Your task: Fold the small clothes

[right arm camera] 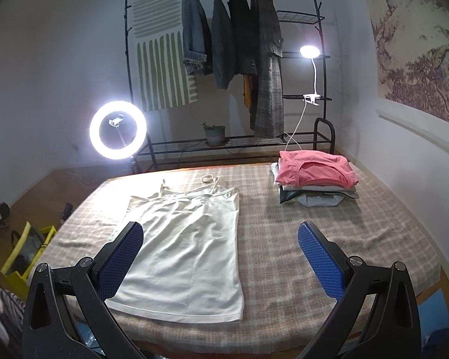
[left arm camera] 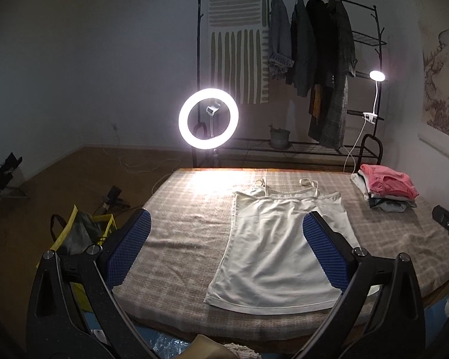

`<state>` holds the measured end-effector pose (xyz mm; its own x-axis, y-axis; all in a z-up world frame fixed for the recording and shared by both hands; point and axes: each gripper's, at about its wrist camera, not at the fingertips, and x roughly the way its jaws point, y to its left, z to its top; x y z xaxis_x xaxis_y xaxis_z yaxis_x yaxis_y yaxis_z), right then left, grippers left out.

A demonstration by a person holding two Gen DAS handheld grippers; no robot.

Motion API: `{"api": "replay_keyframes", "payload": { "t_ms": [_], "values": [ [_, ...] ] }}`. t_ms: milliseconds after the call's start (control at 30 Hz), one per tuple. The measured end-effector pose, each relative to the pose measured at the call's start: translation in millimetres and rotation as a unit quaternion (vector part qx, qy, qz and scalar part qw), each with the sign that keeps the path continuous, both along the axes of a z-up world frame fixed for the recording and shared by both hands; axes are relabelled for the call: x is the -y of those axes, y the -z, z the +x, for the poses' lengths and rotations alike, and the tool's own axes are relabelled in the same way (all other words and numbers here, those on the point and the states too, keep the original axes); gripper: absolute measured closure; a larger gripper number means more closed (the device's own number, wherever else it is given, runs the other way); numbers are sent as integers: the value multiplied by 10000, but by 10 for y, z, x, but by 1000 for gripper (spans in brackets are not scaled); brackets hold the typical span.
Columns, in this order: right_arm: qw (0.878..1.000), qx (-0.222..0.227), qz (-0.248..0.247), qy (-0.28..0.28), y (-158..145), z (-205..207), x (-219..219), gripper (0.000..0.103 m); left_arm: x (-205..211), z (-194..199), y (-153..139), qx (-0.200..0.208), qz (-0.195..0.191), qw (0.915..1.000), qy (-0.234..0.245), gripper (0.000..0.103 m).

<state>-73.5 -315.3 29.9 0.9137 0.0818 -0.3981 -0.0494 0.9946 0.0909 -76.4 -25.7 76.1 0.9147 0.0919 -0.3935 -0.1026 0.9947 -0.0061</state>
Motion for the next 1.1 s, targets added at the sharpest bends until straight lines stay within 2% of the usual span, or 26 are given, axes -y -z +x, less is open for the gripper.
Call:
{"api": "replay_keyframes", "payload": {
  "t_ms": [300,567,1100],
  "values": [
    [9999,111,-12,-28,-77,-153,46,0,59,-219,-197,196,42,9997,112,0],
    [9999,103,-81,-18,-54,-218,40,0,111,-215,-142,81,65,9998,143,0],
    [9999,100,-77,12,-59,-226,30,0,81,-219,-151,115,43,9999,115,0]
  ]
}}
